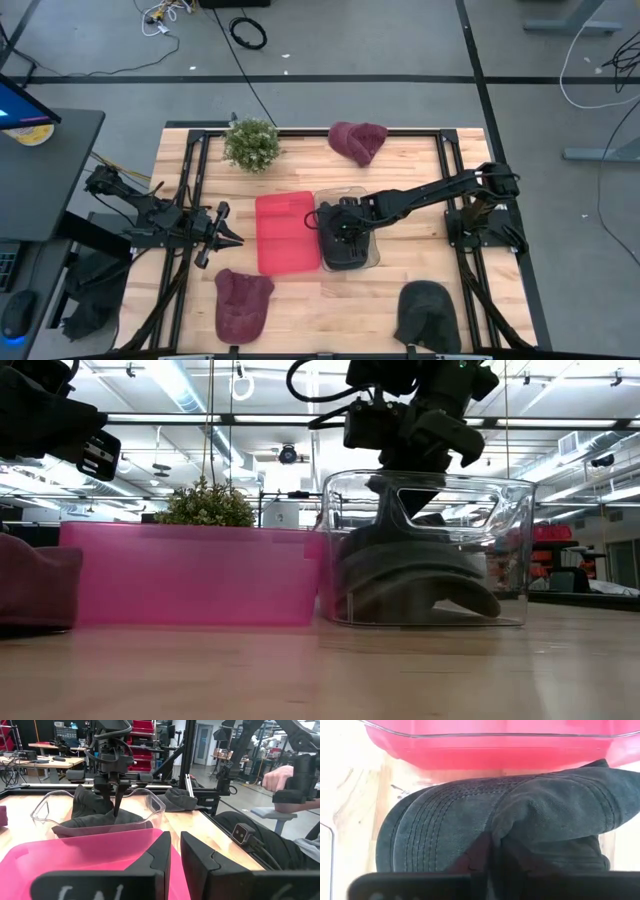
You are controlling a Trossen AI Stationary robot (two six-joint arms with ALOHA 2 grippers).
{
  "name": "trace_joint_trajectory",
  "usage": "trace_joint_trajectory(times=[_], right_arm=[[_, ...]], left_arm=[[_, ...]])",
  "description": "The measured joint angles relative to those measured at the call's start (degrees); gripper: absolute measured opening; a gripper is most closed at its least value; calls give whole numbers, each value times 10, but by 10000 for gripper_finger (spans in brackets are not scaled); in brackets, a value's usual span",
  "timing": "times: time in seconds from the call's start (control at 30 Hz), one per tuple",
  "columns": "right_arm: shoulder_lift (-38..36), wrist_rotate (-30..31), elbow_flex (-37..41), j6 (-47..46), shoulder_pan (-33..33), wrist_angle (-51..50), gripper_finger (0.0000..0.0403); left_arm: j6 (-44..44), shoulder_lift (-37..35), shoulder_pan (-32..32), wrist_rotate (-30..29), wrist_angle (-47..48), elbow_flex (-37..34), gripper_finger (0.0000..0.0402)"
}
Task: Pick & Place hat
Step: Put the left black cap into the transparent bin
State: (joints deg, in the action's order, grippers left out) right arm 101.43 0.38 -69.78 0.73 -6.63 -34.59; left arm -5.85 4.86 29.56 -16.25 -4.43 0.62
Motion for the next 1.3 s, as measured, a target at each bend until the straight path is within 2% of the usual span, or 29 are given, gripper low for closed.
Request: trace_joint_trajectory(times=[0.27, 0.5, 0.57, 0.77, 0.93, 1.1, 1.3], right_arm=[[-44, 0, 4, -10, -2, -23, 141], [-113, 1, 2, -64, -4, -62, 178], [-127, 20, 2, -92, -6, -93, 181], [-148, 155, 2, -170, -17, -218, 176], [-149, 223, 2, -222, -22, -274, 162], [-149, 260, 31, -215, -19, -249, 148], [-149, 240, 90, -129, -6, -144, 135]], left_arm=[[0, 0, 0, 0, 0, 0, 44], [0, 0, 0, 0, 0, 0, 44], [0, 0, 0, 0, 0, 0, 44], [0, 0, 0, 0, 0, 0, 44], [0, 0, 0, 0, 0, 0, 44], [0, 0, 0, 0, 0, 0, 44], [0, 0, 0, 0, 0, 0, 44]])
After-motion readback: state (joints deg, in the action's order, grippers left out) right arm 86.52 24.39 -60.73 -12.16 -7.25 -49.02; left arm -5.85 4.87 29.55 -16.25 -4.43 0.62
